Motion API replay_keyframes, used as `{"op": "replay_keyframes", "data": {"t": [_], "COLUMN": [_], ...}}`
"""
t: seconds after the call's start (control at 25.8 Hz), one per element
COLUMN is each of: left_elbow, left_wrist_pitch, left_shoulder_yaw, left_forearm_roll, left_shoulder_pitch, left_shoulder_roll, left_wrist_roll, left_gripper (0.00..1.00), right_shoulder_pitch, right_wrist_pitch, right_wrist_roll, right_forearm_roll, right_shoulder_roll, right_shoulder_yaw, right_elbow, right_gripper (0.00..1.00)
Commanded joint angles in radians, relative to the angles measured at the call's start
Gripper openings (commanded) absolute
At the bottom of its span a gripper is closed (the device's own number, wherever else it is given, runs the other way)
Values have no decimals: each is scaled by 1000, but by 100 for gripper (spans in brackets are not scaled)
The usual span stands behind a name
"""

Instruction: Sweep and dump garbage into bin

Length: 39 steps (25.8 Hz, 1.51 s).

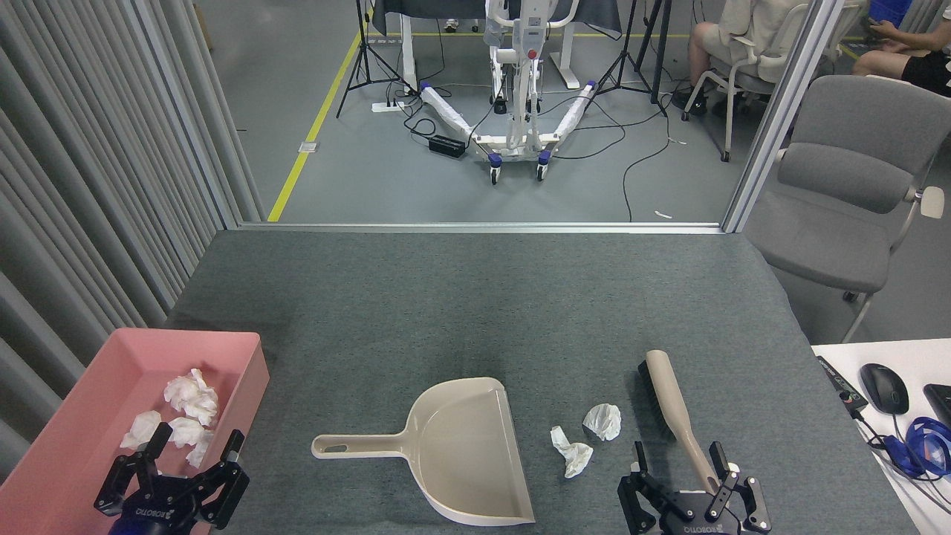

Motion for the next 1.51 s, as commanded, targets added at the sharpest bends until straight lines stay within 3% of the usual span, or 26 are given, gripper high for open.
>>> {"op": "replay_keyframes", "data": {"t": [0.0,1.2,1.47], "left_elbow": [1,38,24], "left_wrist_pitch": [7,-13,-11], "left_shoulder_yaw": [-2,1,1], "left_forearm_roll": [0,2,2], "left_shoulder_pitch": [6,-17,-17], "left_shoulder_roll": [1,-1,-1], "left_wrist_roll": [2,-1,-3], "left_gripper": [100,100,100], "right_shoulder_pitch": [11,-5,7], "right_wrist_pitch": [-2,-5,-33], "right_wrist_roll": [-11,-18,-45], "right_forearm_roll": [-1,-1,-7], "right_shoulder_roll": [5,-3,-15], "right_shoulder_yaw": [1,-11,-90], "right_elbow": [-2,17,29], "right_gripper": [98,98,98]}}
